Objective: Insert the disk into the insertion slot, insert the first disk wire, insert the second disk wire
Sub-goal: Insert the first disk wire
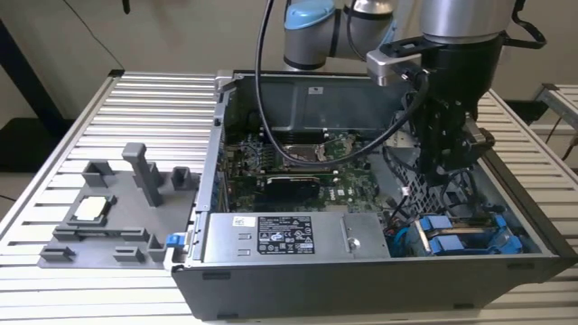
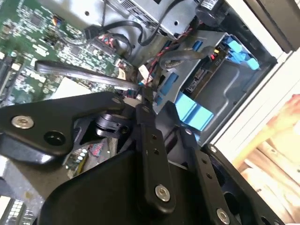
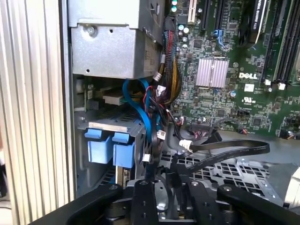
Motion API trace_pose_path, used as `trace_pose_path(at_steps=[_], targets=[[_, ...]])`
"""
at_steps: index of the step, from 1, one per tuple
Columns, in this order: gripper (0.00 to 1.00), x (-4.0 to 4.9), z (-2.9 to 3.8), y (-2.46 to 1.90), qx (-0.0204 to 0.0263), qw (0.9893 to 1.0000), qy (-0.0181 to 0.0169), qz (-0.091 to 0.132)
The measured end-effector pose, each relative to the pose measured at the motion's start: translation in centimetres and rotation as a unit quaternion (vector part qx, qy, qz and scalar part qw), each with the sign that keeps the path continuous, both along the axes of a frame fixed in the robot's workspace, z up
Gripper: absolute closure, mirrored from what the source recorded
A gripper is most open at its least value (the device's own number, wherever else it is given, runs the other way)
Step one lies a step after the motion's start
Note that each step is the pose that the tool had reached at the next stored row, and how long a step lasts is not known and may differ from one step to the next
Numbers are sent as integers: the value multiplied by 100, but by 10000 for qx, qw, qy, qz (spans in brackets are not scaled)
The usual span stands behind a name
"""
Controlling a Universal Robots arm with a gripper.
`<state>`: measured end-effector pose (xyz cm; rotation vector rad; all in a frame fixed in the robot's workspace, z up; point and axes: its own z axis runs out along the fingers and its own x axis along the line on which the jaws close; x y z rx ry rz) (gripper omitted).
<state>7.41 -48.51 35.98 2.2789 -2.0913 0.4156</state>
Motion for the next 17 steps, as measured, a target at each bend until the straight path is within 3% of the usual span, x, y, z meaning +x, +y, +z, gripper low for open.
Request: trace_pose_path(at_steps=[1, 4, 9, 10, 15, 17], targets=[[64, -4, -4, 20, -63, 10000, -3, 1], [64, -7, -15, 37, -118, 9999, -8, 1], [66, -8, -31, 37, -118, 9999, -19, 0], [73, -9, -34, 37, -111, 9999, -20, 0], [75, -9, -45, 37, -62, 10000, -25, -3], [84, -9, -47, 38, -36, 10000, -25, -3]])
